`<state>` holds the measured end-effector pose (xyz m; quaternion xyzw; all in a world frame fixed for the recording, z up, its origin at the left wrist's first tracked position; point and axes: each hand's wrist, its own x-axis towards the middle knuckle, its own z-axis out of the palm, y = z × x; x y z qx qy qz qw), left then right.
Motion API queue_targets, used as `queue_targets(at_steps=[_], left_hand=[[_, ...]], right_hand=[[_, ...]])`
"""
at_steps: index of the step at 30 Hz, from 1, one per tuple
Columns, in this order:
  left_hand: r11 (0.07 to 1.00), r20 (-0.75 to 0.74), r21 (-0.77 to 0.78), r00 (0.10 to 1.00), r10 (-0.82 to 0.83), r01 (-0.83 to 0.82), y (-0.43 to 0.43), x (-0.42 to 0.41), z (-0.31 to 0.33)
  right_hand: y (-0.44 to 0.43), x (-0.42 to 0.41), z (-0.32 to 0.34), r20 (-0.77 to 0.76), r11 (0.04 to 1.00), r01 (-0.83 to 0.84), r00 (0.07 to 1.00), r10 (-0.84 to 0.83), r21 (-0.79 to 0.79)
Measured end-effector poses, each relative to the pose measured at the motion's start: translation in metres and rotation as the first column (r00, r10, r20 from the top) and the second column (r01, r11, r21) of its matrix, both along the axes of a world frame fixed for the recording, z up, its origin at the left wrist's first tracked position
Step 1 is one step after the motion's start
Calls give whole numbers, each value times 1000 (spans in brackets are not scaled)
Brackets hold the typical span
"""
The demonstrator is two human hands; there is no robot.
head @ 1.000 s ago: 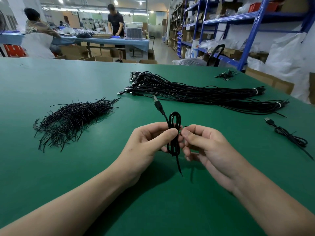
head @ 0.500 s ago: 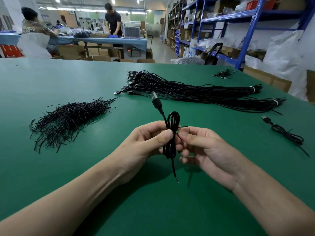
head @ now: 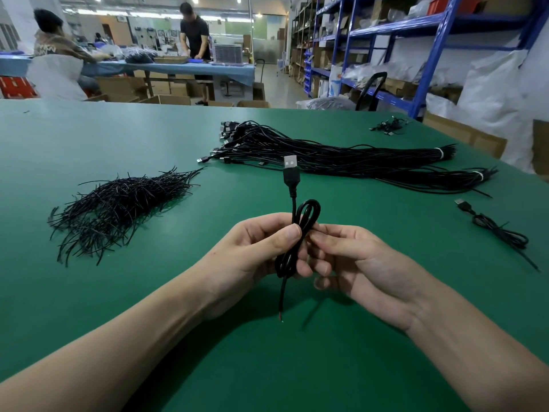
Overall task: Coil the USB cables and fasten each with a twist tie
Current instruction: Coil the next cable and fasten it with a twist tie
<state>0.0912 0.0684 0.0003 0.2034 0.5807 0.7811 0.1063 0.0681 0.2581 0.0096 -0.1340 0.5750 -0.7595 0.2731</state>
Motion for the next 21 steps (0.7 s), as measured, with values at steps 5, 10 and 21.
queue_targets(at_steps=[5,10,21], left_hand=[[999,-9,-31,1000,10,-10,0,0,0],[995,20,-12,994,103,-103,1,-2,-1],[956,-24,-88,960,277,-278,3,-4,-7]], right_hand=[[0,1,1,-7,1000,-25,1000,25,9],[-1,0,-1,-1,999,-33,999,33,6],[-7,1,-5,-585,877,450,762,-277,170]])
